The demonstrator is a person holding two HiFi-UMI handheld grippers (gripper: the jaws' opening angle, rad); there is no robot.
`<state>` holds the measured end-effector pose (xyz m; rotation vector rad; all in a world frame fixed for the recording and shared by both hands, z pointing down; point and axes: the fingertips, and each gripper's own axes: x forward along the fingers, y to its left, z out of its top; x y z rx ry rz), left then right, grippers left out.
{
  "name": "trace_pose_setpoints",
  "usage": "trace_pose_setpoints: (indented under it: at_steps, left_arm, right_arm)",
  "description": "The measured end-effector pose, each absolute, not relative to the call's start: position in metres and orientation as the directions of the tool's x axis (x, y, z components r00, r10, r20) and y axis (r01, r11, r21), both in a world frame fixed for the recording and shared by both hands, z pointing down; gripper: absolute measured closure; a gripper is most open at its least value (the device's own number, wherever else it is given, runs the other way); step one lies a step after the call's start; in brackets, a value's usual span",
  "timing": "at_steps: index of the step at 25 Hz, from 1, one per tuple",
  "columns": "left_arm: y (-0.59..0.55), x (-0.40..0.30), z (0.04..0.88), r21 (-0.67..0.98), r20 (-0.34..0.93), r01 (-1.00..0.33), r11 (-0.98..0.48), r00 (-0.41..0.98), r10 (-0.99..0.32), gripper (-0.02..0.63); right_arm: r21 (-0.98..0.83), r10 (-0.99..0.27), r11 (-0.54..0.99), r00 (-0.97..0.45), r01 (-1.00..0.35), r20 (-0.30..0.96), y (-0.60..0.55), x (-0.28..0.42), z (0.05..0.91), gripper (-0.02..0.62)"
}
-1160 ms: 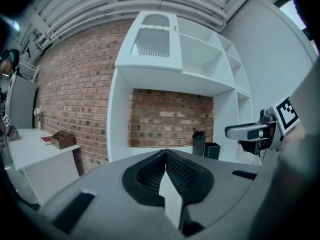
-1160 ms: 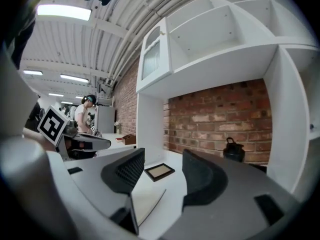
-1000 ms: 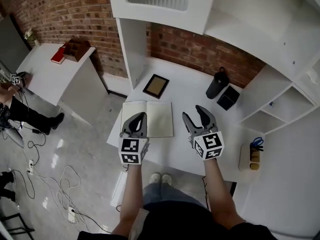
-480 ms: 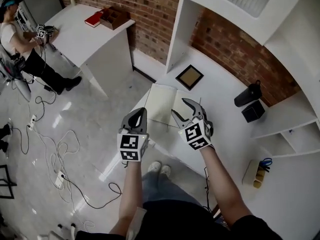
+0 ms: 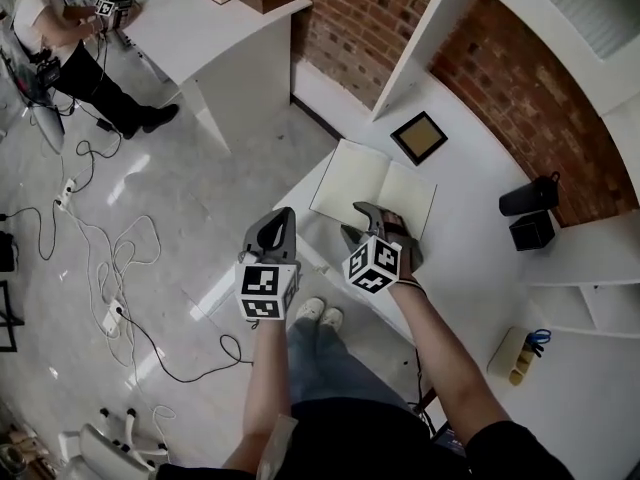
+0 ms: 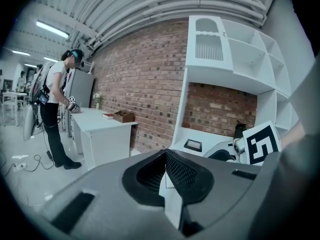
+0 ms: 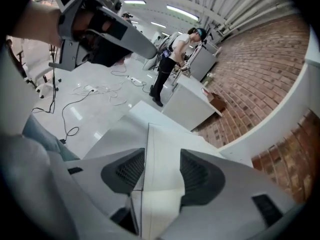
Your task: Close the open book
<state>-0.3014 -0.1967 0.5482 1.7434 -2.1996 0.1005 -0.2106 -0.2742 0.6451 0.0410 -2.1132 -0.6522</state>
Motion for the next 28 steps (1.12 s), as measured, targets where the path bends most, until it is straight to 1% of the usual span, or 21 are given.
trace_pose_setpoints:
  at_steps: [6, 13, 17, 25, 28]
  left_arm:
    - [-0.185, -0.309, 0.562, 0.167, 0.316, -0.947, 0.276, -0.213, -0.925, 0.597]
    - [-0.178, -0.317, 0.569, 0.173, 0.329, -0.941, 0.290, -0.222, -0.918, 0.597]
    - [-0.179, -0.317, 0.570, 0.174, 0.332, -0.941, 0.291, -0.222, -0.917, 0.597]
    - [-0.185, -0.314, 0.571, 0.178, 0.334, -0.944, 0.279, -0.209, -0.919, 0.597]
    - [-0.185, -0.313, 0.571, 0.177, 0.338, -0.944, 0.279, -0.208, -0.918, 0.597]
  right_arm:
    - [0.478, -0.298, 0.841, -0.520, 0.253, 0.801, -0.274, -0.212, 0.672, 0.380]
    - [0.532, -0.356, 0.792, -0.480, 0.300, 0.802, -0.276, -0.218, 0.683, 0.391]
    - [0.559, -0.382, 0.767, -0.476, 0.316, 0.792, -0.274, -0.218, 0.685, 0.415]
    - [0.588, -0.407, 0.744, -0.483, 0.317, 0.775, -0.266, -0.214, 0.690, 0.521]
    - [0.593, -0.413, 0.747, -0.489, 0.300, 0.768, -0.264, -0.214, 0.688, 0.543]
